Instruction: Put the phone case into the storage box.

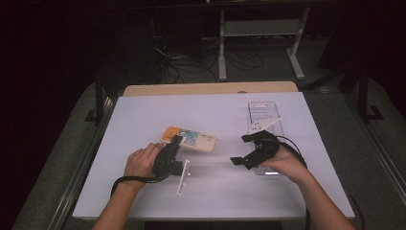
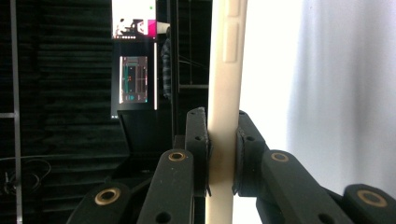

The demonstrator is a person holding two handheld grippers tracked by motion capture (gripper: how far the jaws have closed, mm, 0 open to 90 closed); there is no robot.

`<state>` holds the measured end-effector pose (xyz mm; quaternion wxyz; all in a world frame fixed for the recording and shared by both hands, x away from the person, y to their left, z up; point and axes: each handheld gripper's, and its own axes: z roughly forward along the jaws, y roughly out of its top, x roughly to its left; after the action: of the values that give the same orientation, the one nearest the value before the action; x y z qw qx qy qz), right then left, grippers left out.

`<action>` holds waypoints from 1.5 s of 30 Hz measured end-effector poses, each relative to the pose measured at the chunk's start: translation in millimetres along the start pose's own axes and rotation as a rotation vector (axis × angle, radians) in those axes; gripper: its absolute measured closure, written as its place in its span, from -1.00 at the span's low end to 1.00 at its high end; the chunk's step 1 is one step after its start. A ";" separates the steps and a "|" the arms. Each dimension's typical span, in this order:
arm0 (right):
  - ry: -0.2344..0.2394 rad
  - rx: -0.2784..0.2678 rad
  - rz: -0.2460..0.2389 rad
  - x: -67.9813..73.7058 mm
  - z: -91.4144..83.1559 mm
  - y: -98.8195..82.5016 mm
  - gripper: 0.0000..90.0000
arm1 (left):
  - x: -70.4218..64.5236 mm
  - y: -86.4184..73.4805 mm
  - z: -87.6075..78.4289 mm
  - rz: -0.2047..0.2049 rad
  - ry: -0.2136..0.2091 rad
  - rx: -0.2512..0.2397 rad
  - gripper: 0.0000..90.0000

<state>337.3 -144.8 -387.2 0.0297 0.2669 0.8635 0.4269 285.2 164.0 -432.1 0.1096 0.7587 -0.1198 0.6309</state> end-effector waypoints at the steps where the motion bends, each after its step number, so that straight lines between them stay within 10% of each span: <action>1: 0.001 -0.002 -0.002 0.0 0.8 -0.2 -0.96 | 0.2 0.0 0.0 -0.006 0.001 0.000 0.76; 45: 0.023 -0.027 0.016 -0.7 1.2 -4.7 -0.96 | 15.0 -7.5 5.0 -0.370 -0.104 0.040 0.76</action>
<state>336.2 -146.6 -391.6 0.0197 0.2685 0.8558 0.4418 295.0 168.8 -418.3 0.2023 0.8013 0.0286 0.5623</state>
